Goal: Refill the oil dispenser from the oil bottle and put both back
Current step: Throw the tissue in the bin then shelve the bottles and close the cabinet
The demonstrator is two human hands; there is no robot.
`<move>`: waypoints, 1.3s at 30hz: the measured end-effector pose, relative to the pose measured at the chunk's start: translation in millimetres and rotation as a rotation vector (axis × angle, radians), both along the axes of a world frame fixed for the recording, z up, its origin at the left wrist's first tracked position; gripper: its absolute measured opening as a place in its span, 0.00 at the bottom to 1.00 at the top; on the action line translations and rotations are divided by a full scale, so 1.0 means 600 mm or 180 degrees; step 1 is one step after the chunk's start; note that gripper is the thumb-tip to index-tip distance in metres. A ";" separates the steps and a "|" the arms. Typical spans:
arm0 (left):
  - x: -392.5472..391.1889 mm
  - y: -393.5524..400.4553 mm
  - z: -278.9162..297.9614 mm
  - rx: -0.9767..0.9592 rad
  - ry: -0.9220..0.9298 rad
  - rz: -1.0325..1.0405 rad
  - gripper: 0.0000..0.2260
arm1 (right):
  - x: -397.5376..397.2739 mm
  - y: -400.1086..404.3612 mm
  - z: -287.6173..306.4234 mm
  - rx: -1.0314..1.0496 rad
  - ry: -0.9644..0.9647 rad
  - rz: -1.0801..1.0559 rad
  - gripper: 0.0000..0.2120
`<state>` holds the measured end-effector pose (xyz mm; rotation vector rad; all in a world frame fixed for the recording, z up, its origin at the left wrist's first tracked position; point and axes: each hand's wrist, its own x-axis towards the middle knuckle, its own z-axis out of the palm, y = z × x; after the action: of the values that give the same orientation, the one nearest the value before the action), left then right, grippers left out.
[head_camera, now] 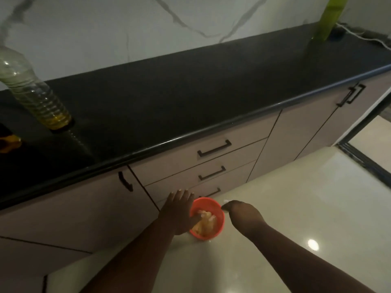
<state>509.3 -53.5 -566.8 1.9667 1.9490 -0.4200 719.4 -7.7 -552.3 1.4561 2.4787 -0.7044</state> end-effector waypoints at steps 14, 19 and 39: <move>-0.090 0.102 -0.170 -0.0548 -0.0380 -0.0021 0.38 | -0.074 0.061 -0.155 -0.0647 -0.0249 -0.0172 0.21; -0.094 0.139 -0.269 -0.0872 -0.0424 -0.0089 0.39 | -0.086 0.079 -0.262 -0.0947 -0.0226 -0.0552 0.19; -0.047 0.144 -0.483 -0.1114 -0.0444 0.0026 0.39 | -0.121 0.127 -0.473 -0.1204 -0.0392 -0.0455 0.19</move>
<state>480.8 32.9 -856.7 1.7159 1.6672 -0.5631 646.9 68.4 -836.1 1.4854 2.0262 -1.0119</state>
